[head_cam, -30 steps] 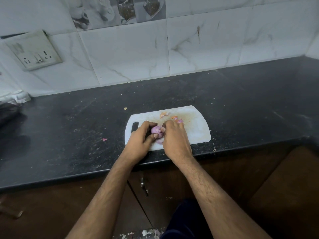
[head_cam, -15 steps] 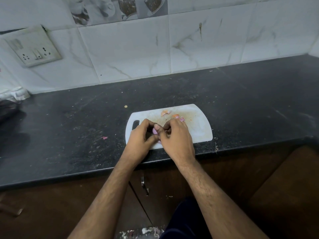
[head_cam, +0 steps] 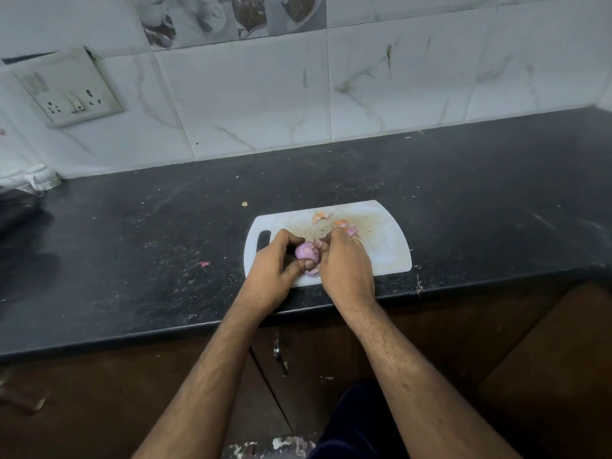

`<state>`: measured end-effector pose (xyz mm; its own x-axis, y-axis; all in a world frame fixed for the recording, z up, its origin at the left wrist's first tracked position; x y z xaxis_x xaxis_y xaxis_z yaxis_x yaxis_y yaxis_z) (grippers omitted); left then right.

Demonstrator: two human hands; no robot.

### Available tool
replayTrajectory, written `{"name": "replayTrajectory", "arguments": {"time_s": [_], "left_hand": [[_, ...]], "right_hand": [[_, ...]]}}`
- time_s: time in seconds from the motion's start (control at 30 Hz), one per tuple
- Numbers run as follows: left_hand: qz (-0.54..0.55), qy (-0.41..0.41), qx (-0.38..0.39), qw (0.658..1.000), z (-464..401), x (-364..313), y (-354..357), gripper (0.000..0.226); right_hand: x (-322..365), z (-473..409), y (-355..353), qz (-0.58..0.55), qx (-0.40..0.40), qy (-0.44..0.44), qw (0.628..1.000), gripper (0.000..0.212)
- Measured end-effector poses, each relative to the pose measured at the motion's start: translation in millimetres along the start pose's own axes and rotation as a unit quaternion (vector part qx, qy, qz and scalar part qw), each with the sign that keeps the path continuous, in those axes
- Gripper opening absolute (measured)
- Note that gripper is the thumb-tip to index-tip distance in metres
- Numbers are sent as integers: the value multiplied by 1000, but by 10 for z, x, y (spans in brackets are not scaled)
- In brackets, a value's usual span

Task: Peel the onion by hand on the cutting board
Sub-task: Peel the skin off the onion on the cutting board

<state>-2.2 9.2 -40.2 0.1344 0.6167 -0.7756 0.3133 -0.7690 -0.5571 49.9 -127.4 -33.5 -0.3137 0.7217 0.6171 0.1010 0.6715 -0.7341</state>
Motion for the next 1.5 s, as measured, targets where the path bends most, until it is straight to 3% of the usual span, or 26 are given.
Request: {"name": "replayTrajectory", "arguments": {"time_s": [0.1, 0.23, 0.4, 0.6, 0.77, 1.0, 1.1, 1.2, 1.33, 1.5], "left_hand": [[15, 2, 0, 1000, -5, 14, -3, 24], [15, 7, -2, 1000, -10, 17, -6, 23], [8, 16, 4, 1000, 2, -3, -19, 27], [16, 10, -5, 1000, -4, 3, -15, 27], [15, 10, 8, 1000, 0, -7, -12, 27], [5, 13, 13, 1000, -13, 6, -8, 28], [7, 8, 16, 1000, -17, 5, -4, 28], [13, 2, 14, 1000, -16, 17, -5, 27], [25, 1, 7, 1000, -19, 26, -3, 27], [32, 6, 7, 999, -18, 21, -7, 28]], "right_hand": [[-62, -26, 1, -60, -14, 31, 998, 10], [-94, 25, -30, -143, -32, 14, 989, 27], [-88, 49, -52, -165, -26, -24, 986, 11], [-75, 68, -34, -166, -15, -27, 986, 9], [-41, 78, -27, -132, -19, -36, 990, 3], [6, 74, -10, 3, 4, -51, 999, 23], [3, 46, -18, 10, -14, -18, 1000, 26], [-29, 23, -23, -9, -37, 14, 999, 24], [-66, 70, -54, -137, -37, -2, 990, 32], [-42, 72, -46, -171, -13, -43, 984, 10]]}}
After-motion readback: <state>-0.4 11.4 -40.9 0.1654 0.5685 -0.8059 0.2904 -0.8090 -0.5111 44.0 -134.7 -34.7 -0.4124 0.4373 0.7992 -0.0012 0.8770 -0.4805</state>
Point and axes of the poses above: each hand's wrist, its own z-axis away from the middle knuckle, its own y-axis out of the palm, x = y × z, the point moved 4 cm from there along -z, towards the middle knuckle, and after that the axes turned 3 degrees about y, right-handed, at the moved point
